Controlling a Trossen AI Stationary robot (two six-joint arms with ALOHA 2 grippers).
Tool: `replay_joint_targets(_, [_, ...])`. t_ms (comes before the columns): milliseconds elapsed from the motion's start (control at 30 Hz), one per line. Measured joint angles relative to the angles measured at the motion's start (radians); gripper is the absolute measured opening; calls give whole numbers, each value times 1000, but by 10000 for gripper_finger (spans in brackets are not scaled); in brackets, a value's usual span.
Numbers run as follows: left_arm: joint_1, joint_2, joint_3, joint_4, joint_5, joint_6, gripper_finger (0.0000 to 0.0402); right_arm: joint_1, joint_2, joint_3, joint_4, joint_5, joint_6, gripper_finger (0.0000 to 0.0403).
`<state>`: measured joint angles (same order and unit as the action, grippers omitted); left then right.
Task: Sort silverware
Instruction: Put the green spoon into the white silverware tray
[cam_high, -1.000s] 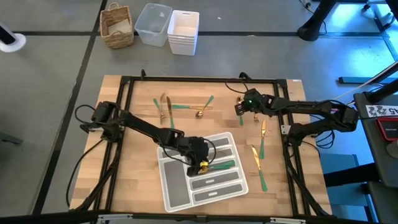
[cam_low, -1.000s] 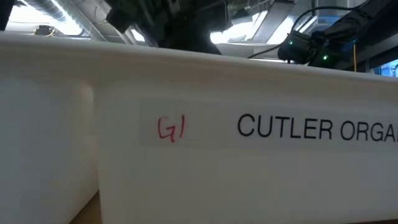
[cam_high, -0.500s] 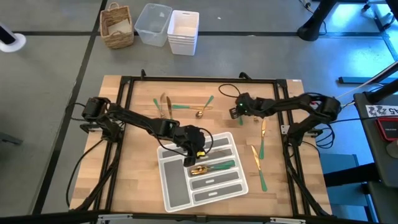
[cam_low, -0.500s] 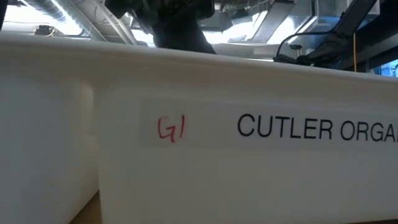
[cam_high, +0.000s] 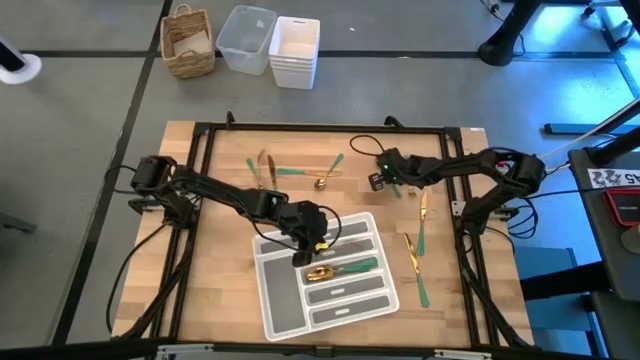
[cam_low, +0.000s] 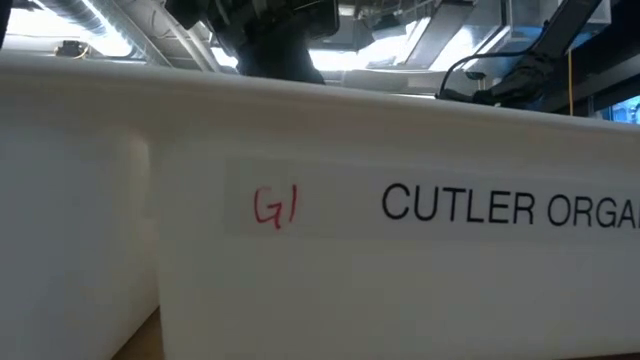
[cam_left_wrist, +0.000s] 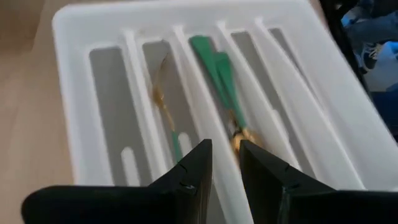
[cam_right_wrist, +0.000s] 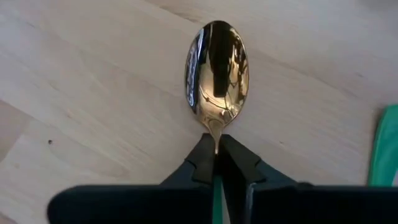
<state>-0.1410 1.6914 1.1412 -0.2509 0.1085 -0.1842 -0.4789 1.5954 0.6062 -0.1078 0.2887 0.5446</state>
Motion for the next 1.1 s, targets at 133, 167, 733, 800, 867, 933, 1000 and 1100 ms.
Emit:
replay_joint_targets(133, [14,-48,0,-77,-1,-1,74,0,3,43,-38,-42,-35,9])
replay_joint_targets(167, [18,-62,-2,-93,-3,-1,74,0,4,60,-52,-49,-54,7])
replay_joint_targets(733, [185,-470,-361,-151,-114,-82,74,140,-7,456,-283,-285,-271,4])
replay_joint_targets(800, [205,-498,-402,-152,-114,-104,74,193,-8,493,-283,-308,-300,4])
replay_joint_targets(867, [223,-515,-433,-142,-114,-123,74,257,-8,519,-283,-340,-332,3])
replay_joint_targets(933, [235,-525,-462,-132,-114,-128,74,326,-8,529,-281,-355,-349,3])
replay_joint_targets(1000, [249,-529,-483,-104,-114,-126,74,398,-9,529,-283,-357,-351,3])
replay_joint_targets(1100, [269,-529,-497,-100,-114,-122,74,503,2,529,-281,-334,-352,3])
